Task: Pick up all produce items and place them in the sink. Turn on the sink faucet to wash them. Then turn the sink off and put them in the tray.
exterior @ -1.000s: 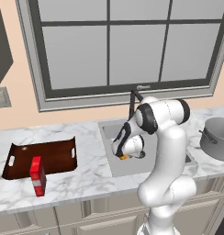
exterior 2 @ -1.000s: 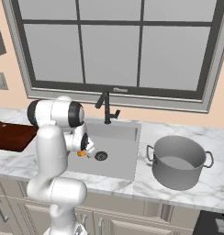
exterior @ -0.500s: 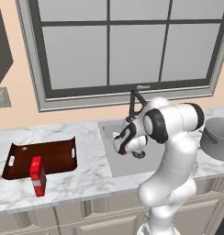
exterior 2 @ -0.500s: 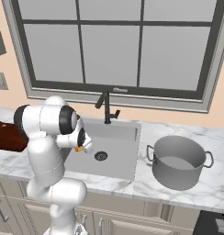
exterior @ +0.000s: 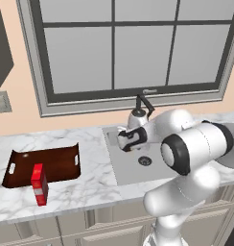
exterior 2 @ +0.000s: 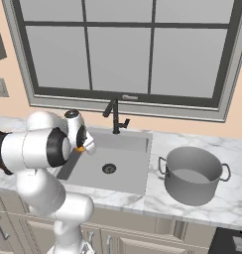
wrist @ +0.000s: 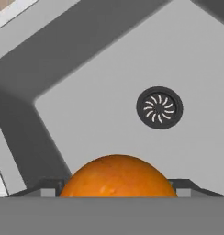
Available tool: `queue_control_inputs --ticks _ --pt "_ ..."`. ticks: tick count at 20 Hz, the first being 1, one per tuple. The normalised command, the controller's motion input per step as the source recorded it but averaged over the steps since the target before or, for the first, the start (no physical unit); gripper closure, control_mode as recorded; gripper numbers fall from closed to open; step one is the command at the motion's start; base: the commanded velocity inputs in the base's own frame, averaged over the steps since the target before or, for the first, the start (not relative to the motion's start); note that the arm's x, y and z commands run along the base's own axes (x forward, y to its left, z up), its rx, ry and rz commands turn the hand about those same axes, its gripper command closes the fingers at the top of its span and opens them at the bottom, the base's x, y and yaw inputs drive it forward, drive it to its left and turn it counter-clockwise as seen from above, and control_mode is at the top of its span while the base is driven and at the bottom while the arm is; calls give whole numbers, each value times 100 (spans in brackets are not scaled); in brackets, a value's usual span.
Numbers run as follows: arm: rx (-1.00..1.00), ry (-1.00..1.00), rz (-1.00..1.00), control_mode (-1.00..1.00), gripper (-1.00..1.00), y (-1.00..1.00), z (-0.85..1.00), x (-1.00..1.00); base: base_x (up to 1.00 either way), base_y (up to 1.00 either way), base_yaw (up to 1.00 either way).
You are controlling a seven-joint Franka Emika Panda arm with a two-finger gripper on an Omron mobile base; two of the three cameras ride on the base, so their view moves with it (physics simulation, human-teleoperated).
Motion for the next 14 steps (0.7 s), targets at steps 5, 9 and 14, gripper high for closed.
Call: queue_control_inputs --ticks 5,9,14 --pt "-3 -7 0 -100 100 53 78 0 0 0 0" --pt "-3 -10 3 -100 100 63 60 0 0 0 0" --pt "-2 -5 14 -100 100 61 33 0 0 0 0"
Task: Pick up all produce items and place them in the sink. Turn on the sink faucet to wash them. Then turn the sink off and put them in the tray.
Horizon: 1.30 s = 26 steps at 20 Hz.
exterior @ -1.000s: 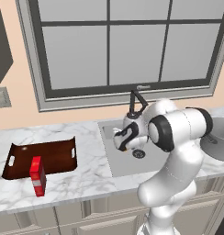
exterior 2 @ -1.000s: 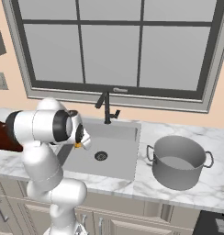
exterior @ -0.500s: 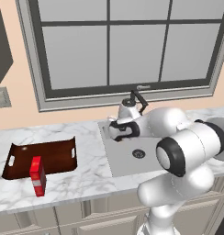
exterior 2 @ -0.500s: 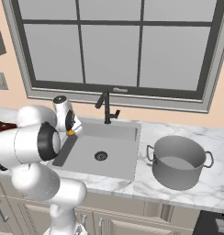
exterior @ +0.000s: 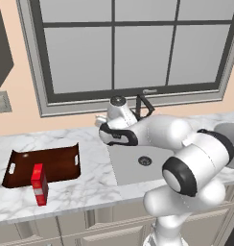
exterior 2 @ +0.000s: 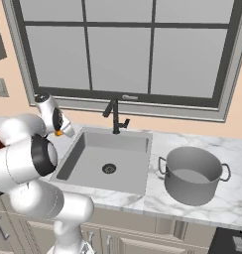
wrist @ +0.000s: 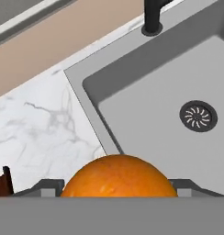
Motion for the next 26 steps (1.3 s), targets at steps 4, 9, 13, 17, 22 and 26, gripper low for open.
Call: queue_control_inputs --ticks 4,9,13,17,22,26 --pt "-2 0 25 -100 100 57 4 -1 0 0 0" --pt "-3 0 26 -100 100 63 0 -6 0 0 0" --pt "-6 0 24 -100 100 67 0 -15 0 0 0" --pt "-8 0 23 -100 100 73 0 -20 0 0 0" --pt "-9 0 20 -100 100 69 -2 -21 0 0 0" --pt "-6 2 14 -100 100 49 -12 -4 0 0 0"
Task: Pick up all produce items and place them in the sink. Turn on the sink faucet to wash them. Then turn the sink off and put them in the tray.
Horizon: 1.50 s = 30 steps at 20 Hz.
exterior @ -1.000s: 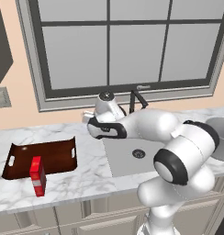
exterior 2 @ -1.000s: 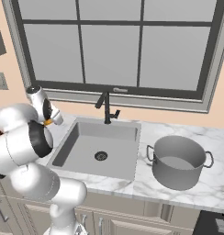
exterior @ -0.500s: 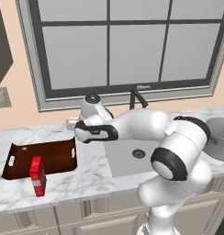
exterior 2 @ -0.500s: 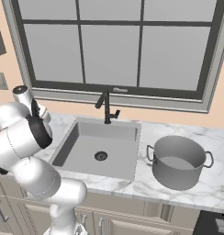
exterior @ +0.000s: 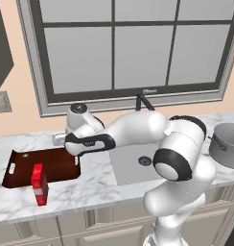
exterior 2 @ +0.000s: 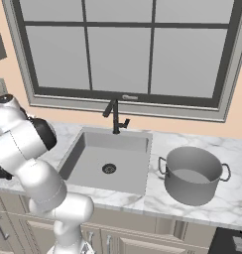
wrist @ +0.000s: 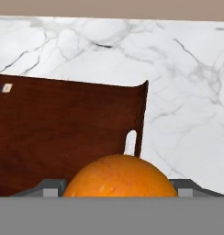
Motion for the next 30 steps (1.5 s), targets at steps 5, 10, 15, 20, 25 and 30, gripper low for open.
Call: queue_control_inputs --ticks 5,10,15,20,25,30 --pt "-3 1 5 -100 100 15 -23 0 0 0 0" --pt "0 3 2 -100 100 16 -23 0 0 0 0" --pt "0 3 1 -100 100 15 -24 0 0 0 0" --pt "-1 1 1 -100 100 12 -25 0 0 0 0" --pt "-2 0 0 -100 100 9 -21 0 0 0 0" --pt "0 0 0 -100 100 3 -16 0 0 0 0"
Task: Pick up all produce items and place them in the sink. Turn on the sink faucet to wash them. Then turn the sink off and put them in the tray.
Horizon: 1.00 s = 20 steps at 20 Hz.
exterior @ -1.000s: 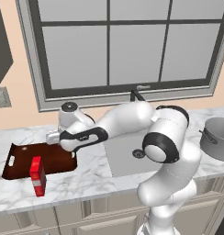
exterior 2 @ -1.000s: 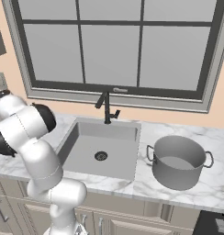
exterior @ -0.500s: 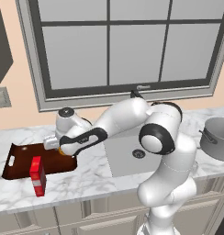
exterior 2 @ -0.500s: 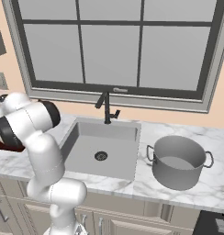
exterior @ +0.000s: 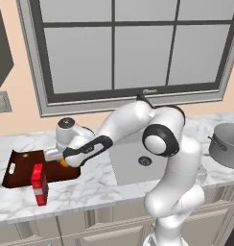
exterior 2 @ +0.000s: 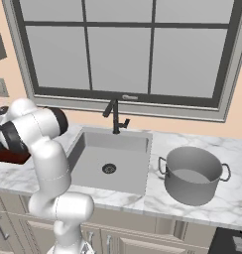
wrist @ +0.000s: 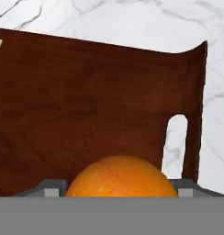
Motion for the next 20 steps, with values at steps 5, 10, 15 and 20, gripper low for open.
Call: queue_control_inputs --ticks 5,10,15,20 --pt "0 0 0 -100 100 1 -17 0 0 0 0" --pt "0 0 0 -100 100 4 -19 2 0 0 0" --pt "0 0 0 -100 100 7 -15 11 0 0 0" --pt "0 2 0 -100 100 15 -6 29 0 0 0"
